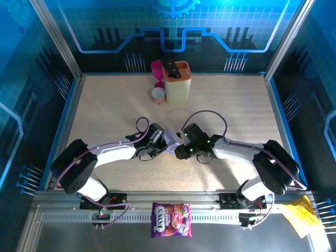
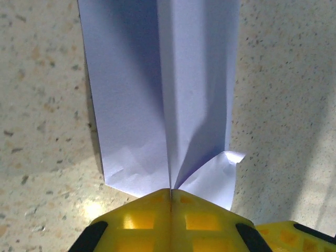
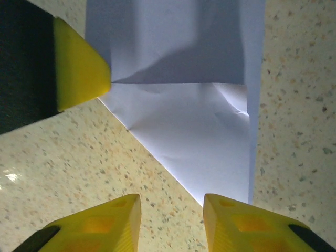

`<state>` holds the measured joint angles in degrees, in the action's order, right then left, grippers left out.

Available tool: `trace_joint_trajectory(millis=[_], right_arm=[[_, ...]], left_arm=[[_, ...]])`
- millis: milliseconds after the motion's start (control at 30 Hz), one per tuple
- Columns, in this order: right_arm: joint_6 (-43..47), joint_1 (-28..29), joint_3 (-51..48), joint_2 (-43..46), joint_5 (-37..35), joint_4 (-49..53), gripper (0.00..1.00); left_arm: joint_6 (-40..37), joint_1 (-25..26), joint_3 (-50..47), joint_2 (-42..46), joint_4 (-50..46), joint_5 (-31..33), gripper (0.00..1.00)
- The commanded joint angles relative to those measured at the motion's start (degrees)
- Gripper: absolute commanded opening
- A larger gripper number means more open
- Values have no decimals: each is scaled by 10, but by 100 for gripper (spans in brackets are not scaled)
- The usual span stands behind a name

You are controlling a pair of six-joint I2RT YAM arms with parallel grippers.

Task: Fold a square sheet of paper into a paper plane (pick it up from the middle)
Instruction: Fourth fold the wing at the center of the table.

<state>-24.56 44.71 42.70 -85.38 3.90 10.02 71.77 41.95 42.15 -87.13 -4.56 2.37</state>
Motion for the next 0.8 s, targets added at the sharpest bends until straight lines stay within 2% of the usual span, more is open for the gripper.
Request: trace_joint_trajectory(millis=[0, 267, 467, 600, 767], right_arm=[[34, 28, 18, 3, -84, 36, 37], [51, 61, 31, -15, -127, 33, 43], [58, 83, 48, -41, -155, 35, 43], [60, 91, 57, -59, -169, 36, 42], [60, 92, 51, -68, -190, 34, 34]], left_arm=[[58, 11, -4, 20, -33, 27, 0], [87, 16, -8, 41, -41, 34, 0], [100, 16, -9, 51, -41, 32, 0], [107, 16, -12, 50, -35, 26, 0], [108, 16, -14, 53, -35, 26, 0]])
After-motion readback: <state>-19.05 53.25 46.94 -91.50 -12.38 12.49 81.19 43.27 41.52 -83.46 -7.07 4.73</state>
